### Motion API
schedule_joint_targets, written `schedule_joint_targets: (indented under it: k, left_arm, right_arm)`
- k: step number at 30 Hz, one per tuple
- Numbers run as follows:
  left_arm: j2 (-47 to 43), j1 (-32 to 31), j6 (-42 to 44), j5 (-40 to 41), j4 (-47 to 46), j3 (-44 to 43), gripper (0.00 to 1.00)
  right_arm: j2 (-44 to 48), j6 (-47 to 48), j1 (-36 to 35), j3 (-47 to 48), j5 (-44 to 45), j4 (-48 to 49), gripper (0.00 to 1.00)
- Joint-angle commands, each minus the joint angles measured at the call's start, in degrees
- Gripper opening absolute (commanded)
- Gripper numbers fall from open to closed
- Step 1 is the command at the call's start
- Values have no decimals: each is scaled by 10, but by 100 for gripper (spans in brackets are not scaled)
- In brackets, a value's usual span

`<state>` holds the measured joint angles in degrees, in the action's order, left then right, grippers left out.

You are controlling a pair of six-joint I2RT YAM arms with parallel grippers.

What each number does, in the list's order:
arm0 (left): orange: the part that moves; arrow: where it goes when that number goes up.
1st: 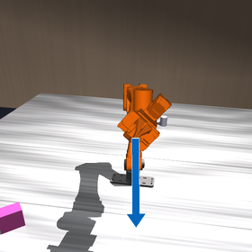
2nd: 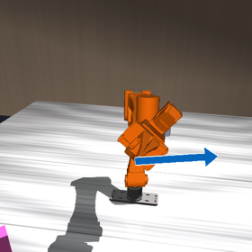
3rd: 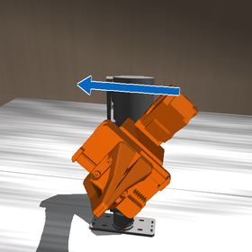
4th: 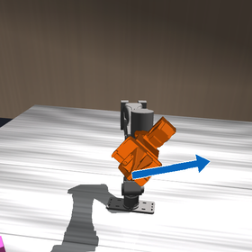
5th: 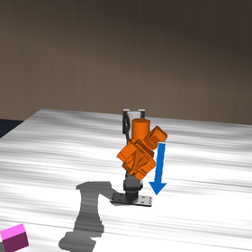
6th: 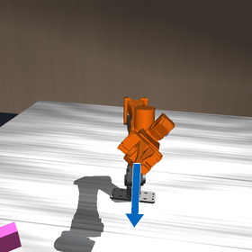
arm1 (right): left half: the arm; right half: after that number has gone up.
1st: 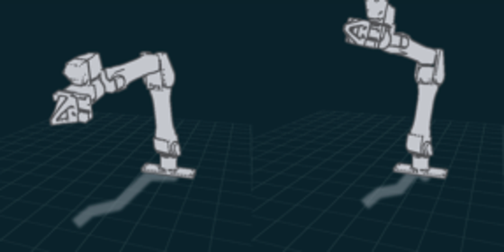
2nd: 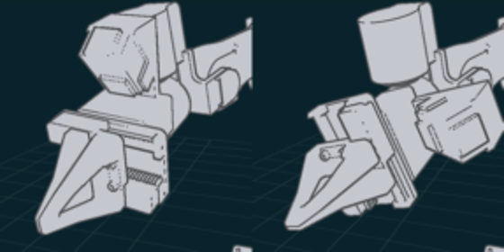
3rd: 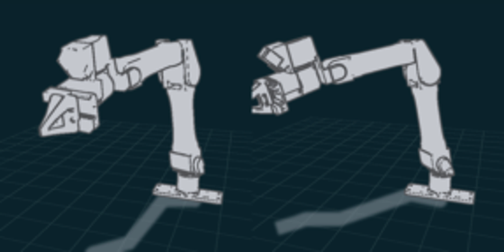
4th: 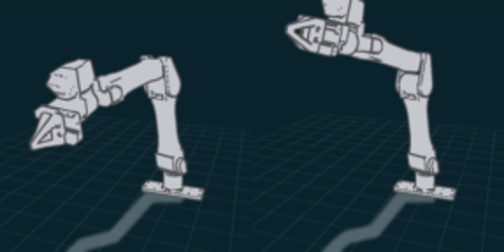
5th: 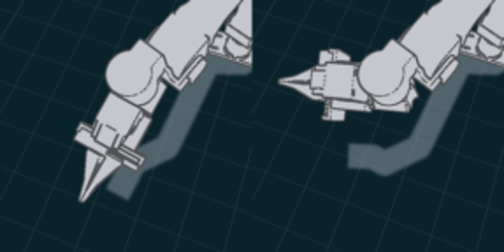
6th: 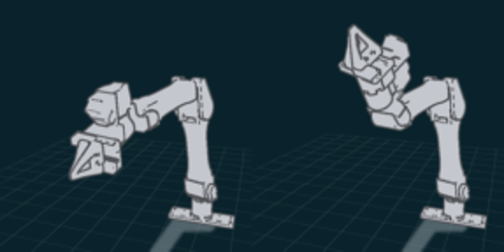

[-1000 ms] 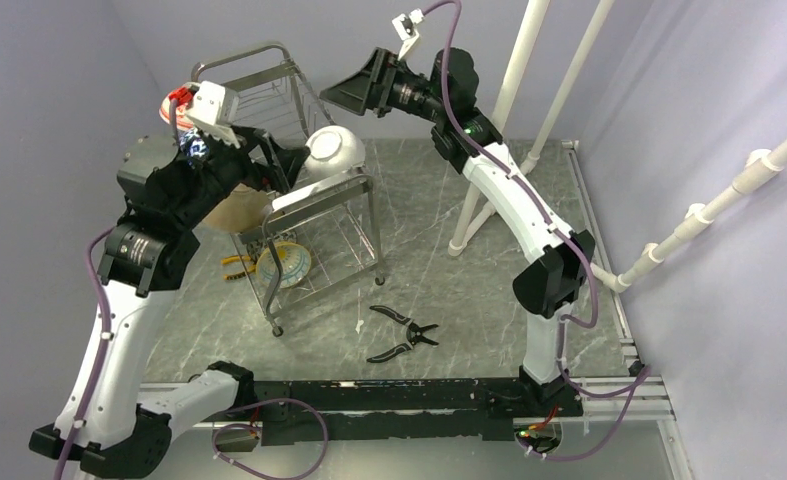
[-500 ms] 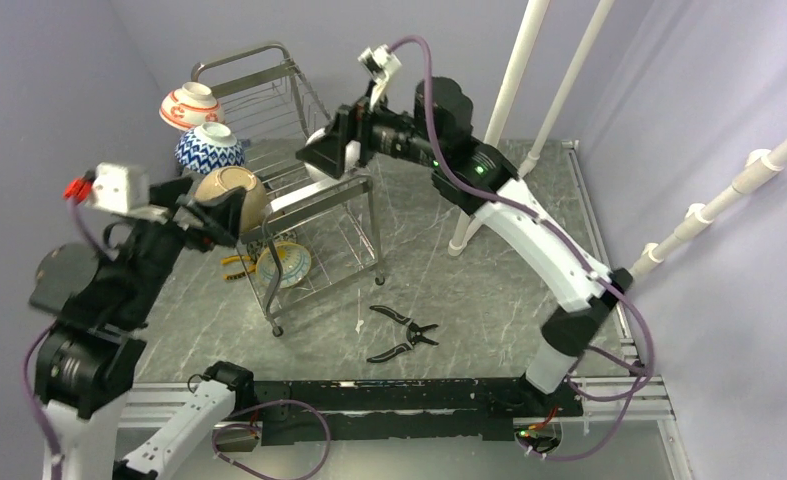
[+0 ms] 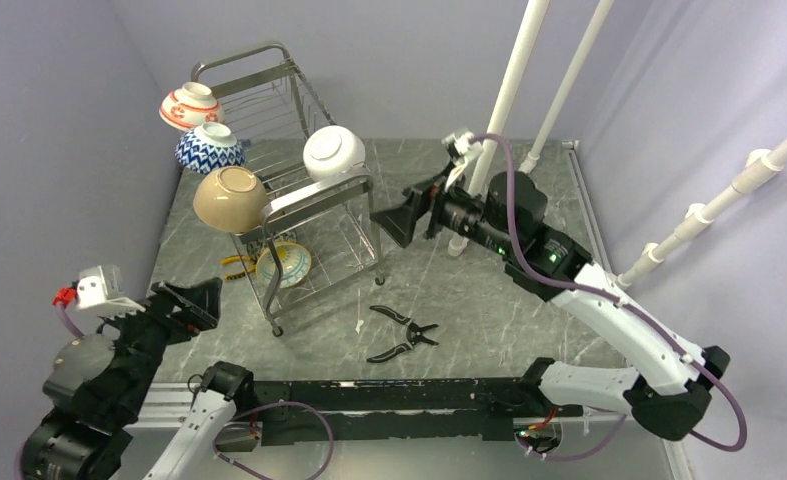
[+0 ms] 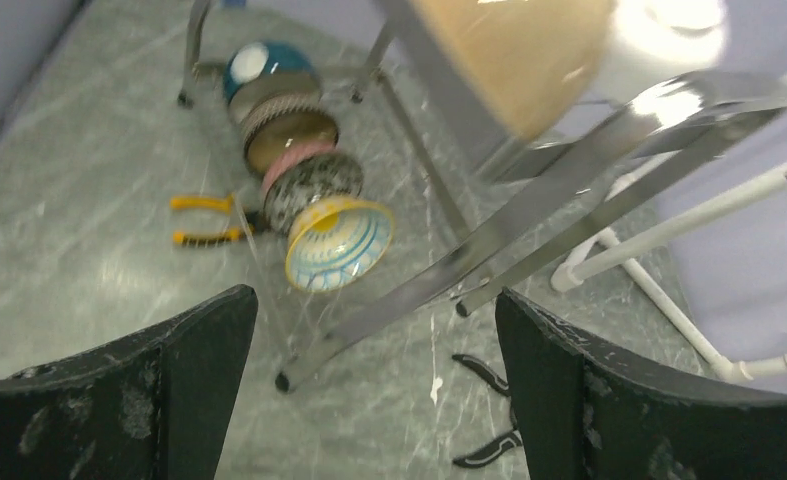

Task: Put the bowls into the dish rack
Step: Reset both arms

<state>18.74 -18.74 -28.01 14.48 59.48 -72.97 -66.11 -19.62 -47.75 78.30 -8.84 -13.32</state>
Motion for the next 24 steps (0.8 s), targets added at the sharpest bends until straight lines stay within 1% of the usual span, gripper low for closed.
schedule_joint_targets:
  k: [1,3,5,7,9,11,13,15,20,23,24]
  left_arm:
    - [-34,-2,-129,66,80,57,94]
    - [-41,-2,-160,78,88,77,94]
    - [-36,-4,-165,78,84,101,94]
    - [-13,-8,-167,84,81,125,94]
    - [12,-15,-172,98,77,147,94]
    - [30,-23,-169,110,53,170,94]
    - [40,-28,-165,123,19,193,94]
    - [48,-29,-155,143,-20,220,94]
    - [72,-29,-127,187,-118,278,94]
    - [89,-29,-131,225,-160,301,95]
    - [90,-29,-131,236,-177,311,95]
  right_arm:
    - [60,-27,0,-103,61,23,100]
    - [84,-38,-1,-149,77,21,100]
    - [103,-40,0,-189,108,6,100]
    - [124,-46,8,-225,136,-10,99]
    - [143,-54,33,-268,130,-13,99]
    - [159,-71,87,-302,97,-11,99]
    - [174,-89,157,-338,22,1,99]
    - [184,-98,215,-364,-13,10,99]
    - [194,-97,326,-416,-54,22,99]
    - [206,-99,397,-457,-55,35,99]
    - [209,-102,430,-471,-53,40,99]
